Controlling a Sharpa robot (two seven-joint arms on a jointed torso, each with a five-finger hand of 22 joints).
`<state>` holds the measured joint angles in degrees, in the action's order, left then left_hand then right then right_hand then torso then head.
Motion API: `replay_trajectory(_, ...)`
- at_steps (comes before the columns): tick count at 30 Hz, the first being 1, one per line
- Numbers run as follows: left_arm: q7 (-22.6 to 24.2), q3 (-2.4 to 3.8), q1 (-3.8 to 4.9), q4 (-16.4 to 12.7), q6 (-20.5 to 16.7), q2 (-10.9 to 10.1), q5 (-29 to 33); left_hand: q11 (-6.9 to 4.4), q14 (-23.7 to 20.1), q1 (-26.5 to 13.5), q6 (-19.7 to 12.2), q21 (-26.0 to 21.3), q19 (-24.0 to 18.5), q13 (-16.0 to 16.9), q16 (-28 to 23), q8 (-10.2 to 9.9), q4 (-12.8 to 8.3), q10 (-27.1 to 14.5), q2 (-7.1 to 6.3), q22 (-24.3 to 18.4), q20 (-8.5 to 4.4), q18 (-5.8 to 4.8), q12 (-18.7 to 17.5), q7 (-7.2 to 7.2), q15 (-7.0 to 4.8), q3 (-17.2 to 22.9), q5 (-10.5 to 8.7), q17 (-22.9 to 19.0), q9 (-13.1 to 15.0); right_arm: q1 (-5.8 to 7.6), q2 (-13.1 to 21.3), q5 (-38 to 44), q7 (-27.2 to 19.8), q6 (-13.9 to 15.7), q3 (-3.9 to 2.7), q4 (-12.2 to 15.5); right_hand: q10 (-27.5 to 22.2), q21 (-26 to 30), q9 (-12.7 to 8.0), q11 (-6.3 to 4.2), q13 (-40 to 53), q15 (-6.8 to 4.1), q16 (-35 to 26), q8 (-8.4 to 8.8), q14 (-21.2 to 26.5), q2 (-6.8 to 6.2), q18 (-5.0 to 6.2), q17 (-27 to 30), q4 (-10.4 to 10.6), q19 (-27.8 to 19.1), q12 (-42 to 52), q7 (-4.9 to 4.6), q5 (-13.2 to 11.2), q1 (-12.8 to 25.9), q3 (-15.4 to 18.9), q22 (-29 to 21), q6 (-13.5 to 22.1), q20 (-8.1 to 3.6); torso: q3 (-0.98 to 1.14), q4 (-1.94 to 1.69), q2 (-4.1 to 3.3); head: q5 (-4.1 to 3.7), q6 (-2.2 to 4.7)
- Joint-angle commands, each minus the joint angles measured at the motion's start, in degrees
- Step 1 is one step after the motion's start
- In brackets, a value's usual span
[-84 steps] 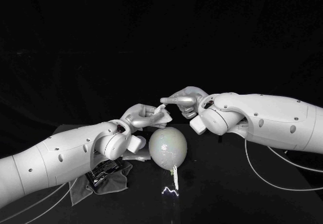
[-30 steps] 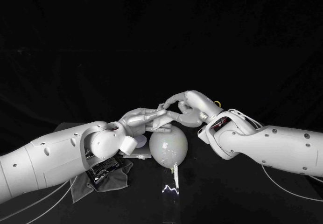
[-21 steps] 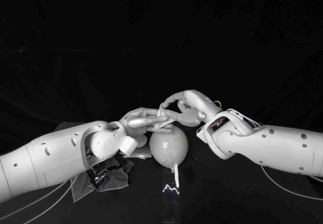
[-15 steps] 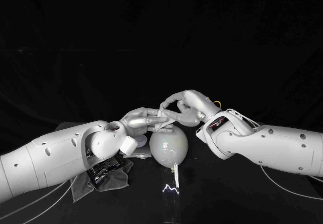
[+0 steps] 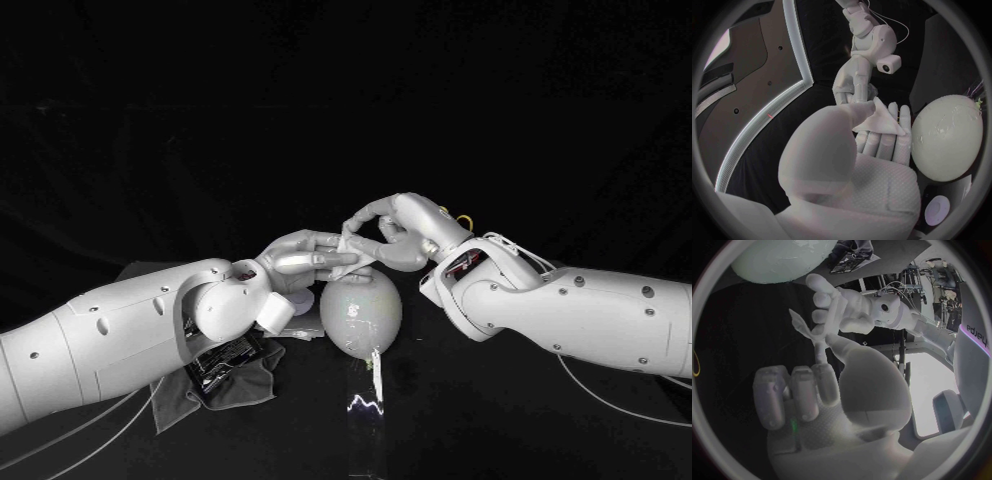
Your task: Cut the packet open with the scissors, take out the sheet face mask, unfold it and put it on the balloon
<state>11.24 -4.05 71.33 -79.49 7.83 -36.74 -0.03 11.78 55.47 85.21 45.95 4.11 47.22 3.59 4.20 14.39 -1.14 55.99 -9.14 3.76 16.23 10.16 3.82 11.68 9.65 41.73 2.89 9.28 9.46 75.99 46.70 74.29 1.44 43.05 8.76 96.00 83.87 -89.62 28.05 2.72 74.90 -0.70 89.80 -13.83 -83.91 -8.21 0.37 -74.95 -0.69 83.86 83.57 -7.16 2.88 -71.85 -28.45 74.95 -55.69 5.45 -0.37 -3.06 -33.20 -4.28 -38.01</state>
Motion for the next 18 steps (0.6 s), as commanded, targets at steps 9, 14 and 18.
replay_trajectory(9, 1.6, 0.11, 0.08, -0.4, 0.9, 0.2, -3.3, 0.21, -0.6, -2.3, 0.4, -0.2, -1.8, -0.1, -0.4, -0.5, -0.1, -0.7, 1.29, -0.2, 0.10, 0.18, -0.3, 3.18, 0.24, 2.2, -0.10, -0.3, -0.2, -0.04, -0.1, 0.3, -0.6, 0.5, 0.01, 0.2, 3.7, -0.4, 0.5, -1.46, 12.2, -1.48, 0.2, -1.35, -6.1, 6.48, -0.37, -15.1, 2.0, 6.1, 1.7, 1.53, 0.1, -0.9, -4.2, 15.1, -3.5, -1.07, -0.01, -0.01, -0.02, 0.11, 0.07)
replay_trajectory(14, 1.6, 0.11, 0.08, -0.5, 0.9, 0.2, -3.7, 0.22, -0.7, -2.5, 0.4, -0.2, -1.9, -0.1, -0.4, -0.6, -0.1, -0.8, 1.36, -0.2, 0.11, 0.17, -0.3, 3.18, 0.26, 2.3, -0.11, -0.4, -0.2, -0.04, -0.1, 0.2, -1.0, 0.8, 0.01, 0.3, 4.8, -0.4, 1.0, -1.78, 13.5, -1.83, 0.2, -2.21, -6.1, 7.20, -0.37, -15.1, 1.9, 6.1, 3.7, 1.84, 0.0, -1.2, -6.4, 15.1, -4.2, -1.51, 0.00, -0.02, -0.03, 0.08, 0.01)
replay_trajectory(18, 1.7, 0.11, 0.08, -0.5, 0.9, 0.2, -3.8, 0.24, -0.7, -2.9, 0.5, -0.2, -2.0, -0.1, -0.4, -0.6, -0.1, -0.9, 1.44, -0.2, 0.14, 0.16, -0.3, 3.20, 0.28, 2.4, -0.11, -0.4, -0.2, -0.04, 0.0, 0.1, -1.2, 1.2, 0.01, 0.3, 4.9, -0.4, 1.1, -1.83, 13.6, -1.88, 0.2, -2.39, -6.1, 7.20, -0.37, -15.1, 1.9, 6.1, 4.0, 1.89, -0.1, -1.1, -6.8, 15.1, -4.2, -1.59, -0.02, -0.01, 0.00, 0.05, 0.01)
